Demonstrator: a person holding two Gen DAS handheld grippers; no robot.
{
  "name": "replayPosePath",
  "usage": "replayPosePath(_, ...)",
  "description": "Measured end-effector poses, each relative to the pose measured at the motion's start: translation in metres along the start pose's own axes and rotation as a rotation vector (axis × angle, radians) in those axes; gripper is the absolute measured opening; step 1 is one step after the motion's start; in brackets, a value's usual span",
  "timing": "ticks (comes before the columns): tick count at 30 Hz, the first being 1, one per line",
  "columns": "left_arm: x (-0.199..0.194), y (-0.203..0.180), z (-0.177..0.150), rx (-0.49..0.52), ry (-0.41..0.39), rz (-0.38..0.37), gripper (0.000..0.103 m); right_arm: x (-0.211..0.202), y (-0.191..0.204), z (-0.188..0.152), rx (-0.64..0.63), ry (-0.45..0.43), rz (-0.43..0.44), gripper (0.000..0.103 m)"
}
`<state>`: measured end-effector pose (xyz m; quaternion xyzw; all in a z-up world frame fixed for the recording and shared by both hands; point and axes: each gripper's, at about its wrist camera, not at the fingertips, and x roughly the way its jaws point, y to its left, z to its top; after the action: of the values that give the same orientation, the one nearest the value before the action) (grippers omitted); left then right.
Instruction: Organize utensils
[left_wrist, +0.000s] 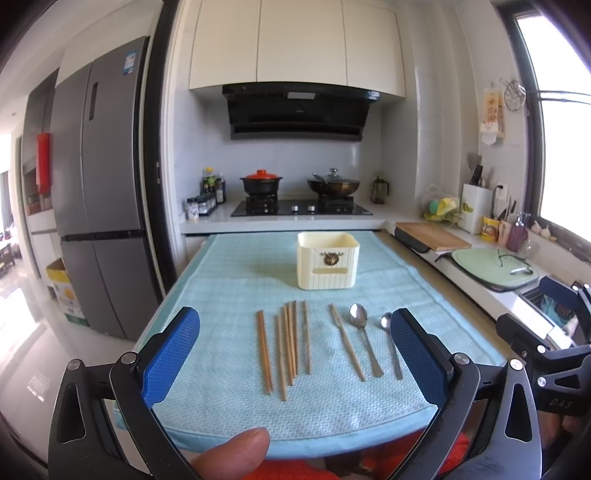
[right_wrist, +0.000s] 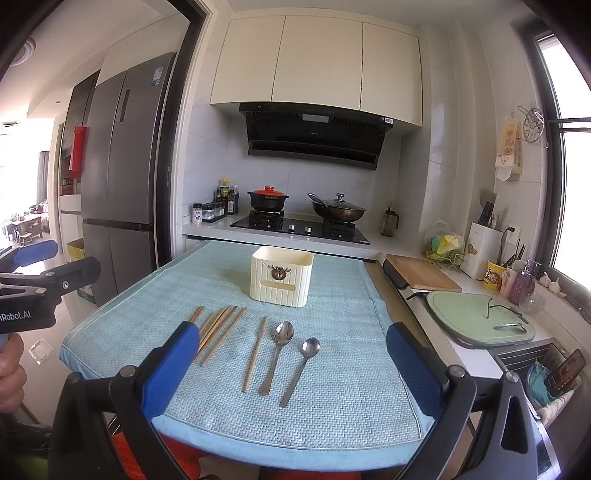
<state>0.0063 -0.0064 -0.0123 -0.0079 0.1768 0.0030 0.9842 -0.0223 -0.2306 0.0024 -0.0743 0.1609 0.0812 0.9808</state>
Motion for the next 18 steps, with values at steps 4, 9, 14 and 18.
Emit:
replayPosePath(4,0.0018,-0.0004,0.0002,0.005,0.008,-0.003,0.103,0.0029,0.0003,0.0000,0.000,0.006,0.003,0.103)
replayPosePath(9,0.0037,0.0014,0.0003,-0.004,0.015,-0.015,0.103,0.0034,-0.0006,0.0000,-0.001,0.007,0.001,0.103)
replayPosePath(14,0.0028,0.0033,0.0009,-0.007,0.014,-0.018,0.103,0.0033,-0.0006,-0.0003,-0.005,0.009,0.003,0.103)
replayPosePath(18,0.0024,0.0041,0.0019,-0.010,0.018,-0.013,0.103,0.0049,0.0007,0.0001,-0.013,0.011,0.005,0.103)
